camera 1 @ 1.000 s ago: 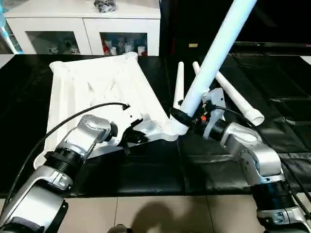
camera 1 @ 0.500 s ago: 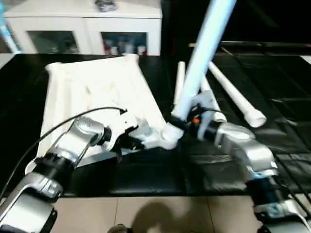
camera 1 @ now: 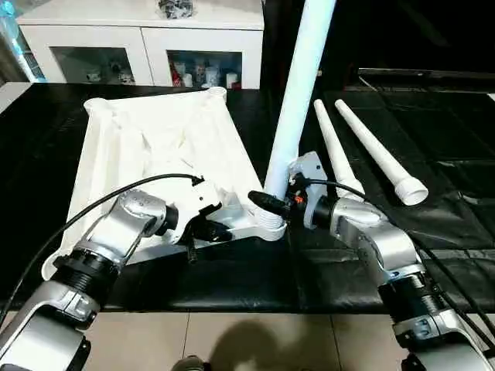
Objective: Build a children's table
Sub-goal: Insert table leg to table base
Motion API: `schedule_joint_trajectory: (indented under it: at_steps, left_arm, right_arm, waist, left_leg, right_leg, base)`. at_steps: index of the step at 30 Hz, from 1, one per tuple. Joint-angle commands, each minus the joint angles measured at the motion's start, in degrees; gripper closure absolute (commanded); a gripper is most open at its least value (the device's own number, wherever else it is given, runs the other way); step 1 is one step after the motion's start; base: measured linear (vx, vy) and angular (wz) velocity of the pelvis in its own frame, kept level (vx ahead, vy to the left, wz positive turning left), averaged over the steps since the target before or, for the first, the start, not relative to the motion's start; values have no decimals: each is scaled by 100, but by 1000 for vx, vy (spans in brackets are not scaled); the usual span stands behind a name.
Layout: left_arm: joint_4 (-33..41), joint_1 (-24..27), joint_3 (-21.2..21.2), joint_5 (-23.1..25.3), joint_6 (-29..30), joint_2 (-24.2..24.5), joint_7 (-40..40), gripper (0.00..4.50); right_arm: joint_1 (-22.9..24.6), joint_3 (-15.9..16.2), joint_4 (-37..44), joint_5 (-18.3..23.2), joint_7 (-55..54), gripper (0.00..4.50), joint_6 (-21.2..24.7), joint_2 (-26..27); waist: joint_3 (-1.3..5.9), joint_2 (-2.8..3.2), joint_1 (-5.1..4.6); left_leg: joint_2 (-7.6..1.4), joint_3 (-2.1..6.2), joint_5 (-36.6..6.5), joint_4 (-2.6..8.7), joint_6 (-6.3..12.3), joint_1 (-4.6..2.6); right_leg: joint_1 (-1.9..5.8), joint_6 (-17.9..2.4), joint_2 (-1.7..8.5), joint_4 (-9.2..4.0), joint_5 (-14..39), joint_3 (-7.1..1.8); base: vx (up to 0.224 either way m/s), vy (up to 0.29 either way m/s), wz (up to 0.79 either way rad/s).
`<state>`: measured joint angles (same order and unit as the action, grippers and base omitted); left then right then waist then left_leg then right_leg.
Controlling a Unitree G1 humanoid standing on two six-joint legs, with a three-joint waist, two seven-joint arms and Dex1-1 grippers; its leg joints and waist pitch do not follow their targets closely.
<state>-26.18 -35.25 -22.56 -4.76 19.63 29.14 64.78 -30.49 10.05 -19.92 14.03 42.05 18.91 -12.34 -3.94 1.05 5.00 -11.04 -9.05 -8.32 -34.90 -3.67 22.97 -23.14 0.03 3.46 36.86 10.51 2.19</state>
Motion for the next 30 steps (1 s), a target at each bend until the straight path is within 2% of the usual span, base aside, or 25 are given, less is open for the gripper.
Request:
schedule_joint_trajectory:
  at_steps: [1,10,20,23,25,26,29,30]
  left_arm:
    - [168,22,96,-54,-7,-32,49,450]
    - [190,10,170,-86,16,-59,44,450]
    - [284,79,315,-201,56,-105,40,450]
    - [331,104,270,-166,61,-70,77,450]
    - [328,98,260,-149,64,-79,62,450]
    - [313,86,261,-122,70,-92,41,450]
    - [278,62,288,-54,78,-118,-4,450]
    - [256,41,301,-42,82,-106,6,450]
  right_arm:
    - [-54,36,-135,-92,-1,257,-42,-47]
    - [-81,73,-278,-49,244,257,81,-51]
    - [-173,92,-618,-90,404,257,-58,44]
    - [-219,28,-766,-37,413,257,-49,114]
    - [-236,-66,-891,10,372,257,-69,155]
    - [-237,-171,-987,73,333,257,-86,187]
    - [-215,-385,-1143,206,264,257,-134,259]
    - [-163,-499,-1152,301,233,257,-171,304]
  waist:
    - [452,-30,-17]
    - [451,-43,-11]
    - [450,-37,-10]
    - [451,-24,-26]
    - [451,-29,-28]
    - [452,-50,-33]
    - [453,-30,-31]
    - [452,5,-29]
  left_leg:
    - [-138,6,-1677,433,-178,-164]
    - [-141,6,-1677,432,-146,-164]
    - [-147,9,-1726,439,-146,-169]
    - [-146,18,-1811,446,-165,-165]
    - [-147,18,-1794,446,-163,-167]
    - [-147,14,-1785,448,-157,-162]
    - [-148,18,-1828,446,-159,-173]
    - [-147,29,-1876,452,-180,-174]
  right_leg:
    - [203,-1075,392,-505,1694,-211]
    - [208,-1070,394,-510,1742,-211]
    - [196,-1081,397,-519,1782,-212]
    - [199,-1110,399,-510,1772,-207]
    - [199,-1116,400,-513,1766,-208]
    - [203,-1116,401,-515,1755,-210]
    - [194,-1140,403,-518,1777,-208]
    - [197,-1145,403,-512,1786,-202]
  base:
    - [0,0,0]
    - [0,0,0]
    - [0,0,0]
    - [0,0,0]
    - [0,0,0]
    - [0,0,0]
    - [0,0,0]
    - [0,0,0]
